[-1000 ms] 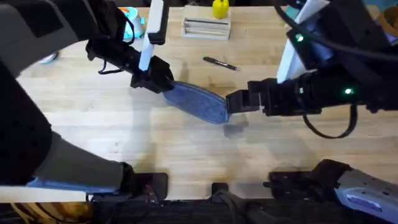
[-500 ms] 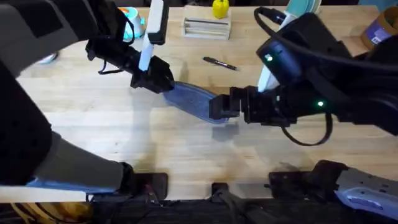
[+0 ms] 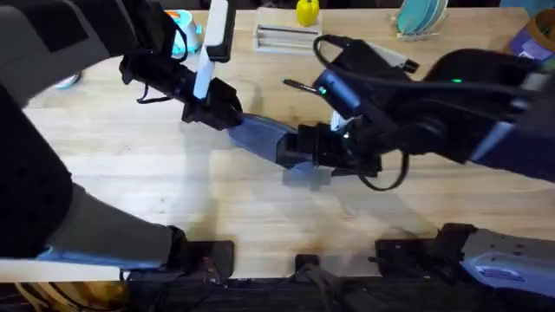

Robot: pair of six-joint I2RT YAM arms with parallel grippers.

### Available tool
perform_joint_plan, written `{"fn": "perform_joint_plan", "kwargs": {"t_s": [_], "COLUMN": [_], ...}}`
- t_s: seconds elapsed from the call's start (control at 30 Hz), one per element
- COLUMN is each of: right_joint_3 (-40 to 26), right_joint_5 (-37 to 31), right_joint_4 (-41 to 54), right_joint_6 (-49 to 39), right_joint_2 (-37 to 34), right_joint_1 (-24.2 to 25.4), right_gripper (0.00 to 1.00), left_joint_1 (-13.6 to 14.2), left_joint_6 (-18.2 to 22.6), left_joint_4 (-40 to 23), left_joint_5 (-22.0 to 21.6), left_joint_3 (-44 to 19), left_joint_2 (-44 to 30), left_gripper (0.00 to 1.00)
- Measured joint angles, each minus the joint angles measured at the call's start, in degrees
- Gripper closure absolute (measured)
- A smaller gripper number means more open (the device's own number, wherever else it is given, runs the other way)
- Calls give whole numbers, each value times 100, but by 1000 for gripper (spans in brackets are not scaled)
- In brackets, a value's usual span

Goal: Unzip the bag, pick up the pens from the table one at a time and place them inside, then zip the bag closed.

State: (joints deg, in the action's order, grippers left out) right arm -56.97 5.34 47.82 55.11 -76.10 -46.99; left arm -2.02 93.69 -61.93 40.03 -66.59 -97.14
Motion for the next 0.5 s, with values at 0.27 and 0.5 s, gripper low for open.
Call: {"fn": "perform_joint_plan", "kwargs": {"t_s": [0.27, 0.5], "right_joint_3": [0, 0], "right_joint_5": [-2, -254], "right_joint_4": [-621, -895], "right_joint_6": [22, 22], "right_joint_2": [-646, -716], "right_joint_1": [-25, -26], "right_gripper": [210, 247], "left_joint_1": [0, 0], "left_joint_6": [0, 0], "left_joint_4": [0, 2], "left_joint_5": [0, -2], "left_joint_3": [0, 0], "left_joint_2": [0, 0], "left_gripper": [959, 959]}}
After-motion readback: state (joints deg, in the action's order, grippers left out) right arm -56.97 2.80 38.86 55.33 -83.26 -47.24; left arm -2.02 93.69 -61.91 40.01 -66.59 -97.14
